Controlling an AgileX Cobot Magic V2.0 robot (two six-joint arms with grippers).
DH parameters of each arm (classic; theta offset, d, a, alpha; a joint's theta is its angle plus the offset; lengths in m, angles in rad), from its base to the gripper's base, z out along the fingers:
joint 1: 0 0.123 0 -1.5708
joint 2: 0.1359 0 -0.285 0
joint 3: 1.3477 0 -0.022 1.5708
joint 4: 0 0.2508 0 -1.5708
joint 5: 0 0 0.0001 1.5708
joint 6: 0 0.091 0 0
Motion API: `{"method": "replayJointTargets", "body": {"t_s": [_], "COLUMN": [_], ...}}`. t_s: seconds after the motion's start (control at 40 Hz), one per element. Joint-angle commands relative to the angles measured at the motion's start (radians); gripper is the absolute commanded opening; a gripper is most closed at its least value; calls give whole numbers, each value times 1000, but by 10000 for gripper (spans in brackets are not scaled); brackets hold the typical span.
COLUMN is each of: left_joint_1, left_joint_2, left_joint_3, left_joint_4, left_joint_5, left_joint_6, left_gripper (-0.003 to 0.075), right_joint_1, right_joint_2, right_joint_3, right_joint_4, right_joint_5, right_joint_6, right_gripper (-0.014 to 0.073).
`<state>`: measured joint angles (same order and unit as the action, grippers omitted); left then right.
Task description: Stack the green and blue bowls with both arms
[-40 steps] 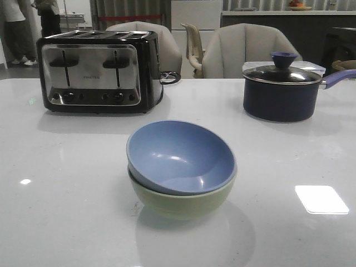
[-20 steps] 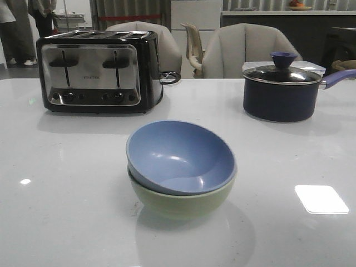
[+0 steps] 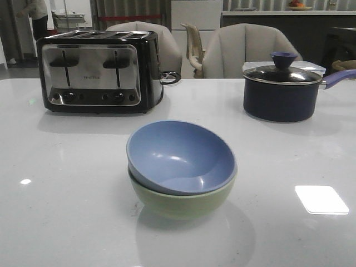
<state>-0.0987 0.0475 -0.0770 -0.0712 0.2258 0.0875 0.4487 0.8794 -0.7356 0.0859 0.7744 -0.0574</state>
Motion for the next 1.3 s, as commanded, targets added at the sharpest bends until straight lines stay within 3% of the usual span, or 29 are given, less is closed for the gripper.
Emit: {"method": "replayJointTargets", "body": {"t_s": [0.0, 0.2, 1.27], "left_joint_1": [17, 33, 35], "left_joint_2": [-32, -74, -72], "left_joint_3": [35, 103, 103], "left_joint_4": [-22, -28, -28], "left_joint_5": [-179, -282, -277], "left_joint_6": [-3, -3, -3], "left_gripper": [101, 101, 101], "right_joint_1": [-1, -1, -13], "right_joint_2": [-3, -3, -37], "right_joint_3": [-28, -28, -14], "right_joint_4": [-3, -3, -4], "right_joint_5": [-58, -59, -57], "right_joint_6": [-2, -2, -4], "right_gripper": [41, 41, 41]}}
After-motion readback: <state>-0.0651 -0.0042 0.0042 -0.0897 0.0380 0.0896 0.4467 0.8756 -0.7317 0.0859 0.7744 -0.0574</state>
